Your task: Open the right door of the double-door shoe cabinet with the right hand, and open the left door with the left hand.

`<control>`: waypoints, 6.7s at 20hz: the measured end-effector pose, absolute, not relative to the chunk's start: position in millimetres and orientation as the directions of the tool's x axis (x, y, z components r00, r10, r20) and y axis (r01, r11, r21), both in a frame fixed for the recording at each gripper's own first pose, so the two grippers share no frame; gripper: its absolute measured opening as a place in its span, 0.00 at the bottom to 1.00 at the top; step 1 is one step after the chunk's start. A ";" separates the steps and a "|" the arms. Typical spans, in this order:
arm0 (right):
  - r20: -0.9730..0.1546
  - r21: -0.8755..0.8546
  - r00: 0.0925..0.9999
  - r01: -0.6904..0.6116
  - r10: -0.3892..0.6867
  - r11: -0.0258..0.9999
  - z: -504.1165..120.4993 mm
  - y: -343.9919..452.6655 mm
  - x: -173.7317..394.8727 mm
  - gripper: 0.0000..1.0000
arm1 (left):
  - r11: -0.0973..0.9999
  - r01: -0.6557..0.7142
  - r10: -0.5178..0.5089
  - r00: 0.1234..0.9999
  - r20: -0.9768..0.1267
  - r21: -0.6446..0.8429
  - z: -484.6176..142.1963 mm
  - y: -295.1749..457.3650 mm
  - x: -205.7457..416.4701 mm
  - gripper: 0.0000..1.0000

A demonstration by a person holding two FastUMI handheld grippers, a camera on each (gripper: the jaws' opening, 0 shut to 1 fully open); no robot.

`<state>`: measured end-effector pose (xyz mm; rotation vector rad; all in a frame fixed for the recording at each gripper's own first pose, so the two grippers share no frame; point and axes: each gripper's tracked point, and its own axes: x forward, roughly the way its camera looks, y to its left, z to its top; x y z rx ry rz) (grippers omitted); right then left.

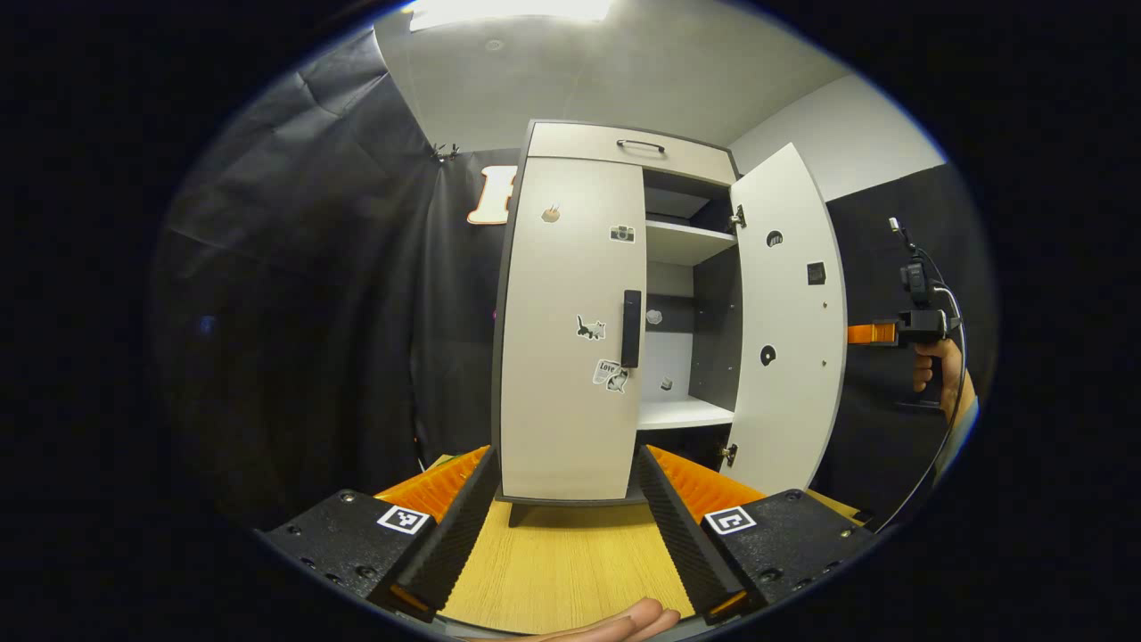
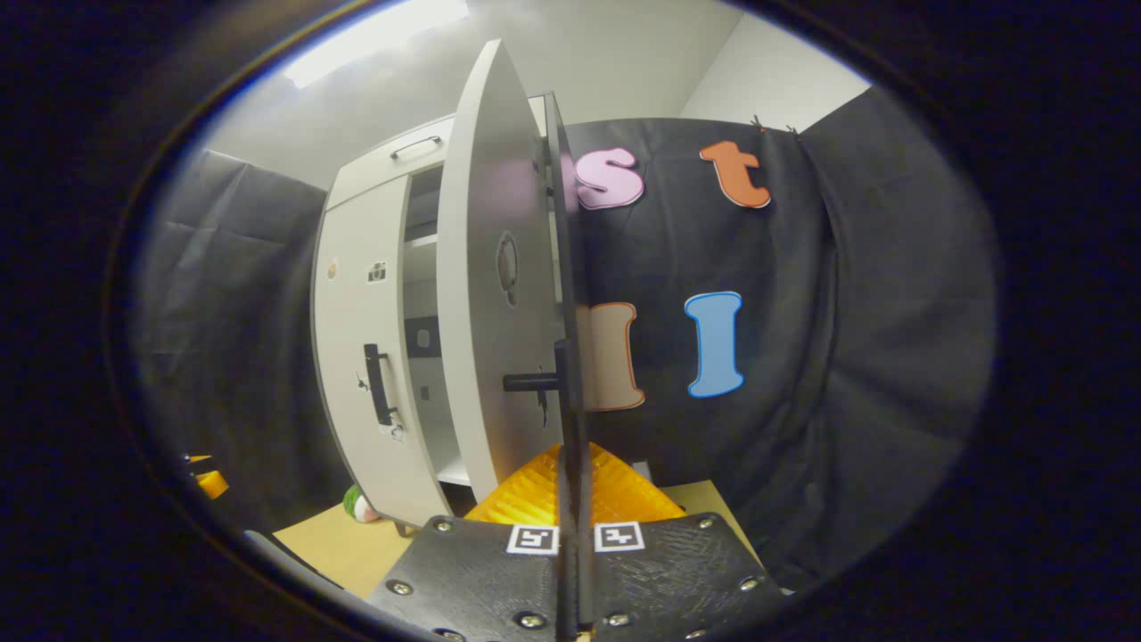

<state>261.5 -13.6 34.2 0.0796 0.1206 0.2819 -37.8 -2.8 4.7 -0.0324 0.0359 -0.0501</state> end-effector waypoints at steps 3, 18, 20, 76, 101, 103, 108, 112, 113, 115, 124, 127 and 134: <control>-0.111 0.108 0.957 -0.258 0.269 0.960 32.0 -15.9 263.4 0.01 | 0.997 0.070 -0.072 0.997 -0.040 -0.036 1.7 -6.8 -34.0 0.96; -0.055 -0.038 0.992 -0.119 0.117 0.992 11.3 -25.6 190.4 0.98 | 1.000 0.020 -0.018 0.996 -0.090 0.022 2.7 -4.2 30.2 0.96; -0.076 -0.104 0.990 -0.124 0.116 0.987 1.2 -13.9 169.3 0.94 | 1.000 0.014 -0.012 0.997 -0.082 0.017 10.4 -2.6 42.4 0.96; -0.054 0.174 0.993 -0.090 0.101 0.981 -87.0 13.6 18.3 0.98 | 0.993 0.080 -0.070 0.991 -0.112 0.085 69.9 -93.4 282.8 0.22; -0.069 0.159 0.994 -0.076 0.088 0.984 -82.5 58.0 18.8 0.94 | 0.989 0.070 -0.061 0.996 -0.069 0.133 92.9 26.3 136.1 0.19; -0.071 0.153 0.993 -0.086 0.098 0.984 -84.1 65.1 20.6 0.94 | 0.987 0.060 -0.052 0.997 -0.061 0.148 92.4 42.3 130.5 0.17; -0.097 0.166 0.990 -0.082 0.098 0.983 -94.4 74.1 28.0 0.94 | 0.988 0.009 -0.001 0.999 -0.050 0.155 96.1 80.6 123.0 0.11; -0.114 0.152 0.988 -0.084 0.102 0.985 -99.9 81.1 31.5 0.94 | 0.986 -0.059 0.066 0.997 -0.043 0.155 97.5 115.9 117.5 0.07; -0.120 0.145 0.987 -0.086 0.104 0.986 -101.4 83.7 32.4 0.94 | 0.986 -0.069 0.075 0.996 -0.040 0.149 97.5 122.1 115.8 0.04; -0.129 0.132 0.986 -0.090 0.107 0.987 -104.4 89.5 34.5 0.94 | 0.987 -0.069 0.076 0.996 -0.040 0.146 97.4 133.0 112.5 0.04; -0.146 0.098 0.983 -0.096 0.109 0.991 -113.2 102.0 37.4 0.98 | 0.997 -0.003 0.005 1.000 -0.029 0.082 95.0 135.4 107.2 0.01; -0.152 0.094 0.984 -0.083 0.097 0.992 -115.1 101.3 39.4 0.99 | 0.995 -0.001 0.004 1.000 -0.030 0.100 91.2 135.9 101.2 0.01; -0.141 0.078 0.985 -0.086 0.096 0.993 -113.2 102.7 40.2 0.98 | 0.996 -0.024 0.029 0.998 -0.055 0.090 80.1 136.3 79.0 0.23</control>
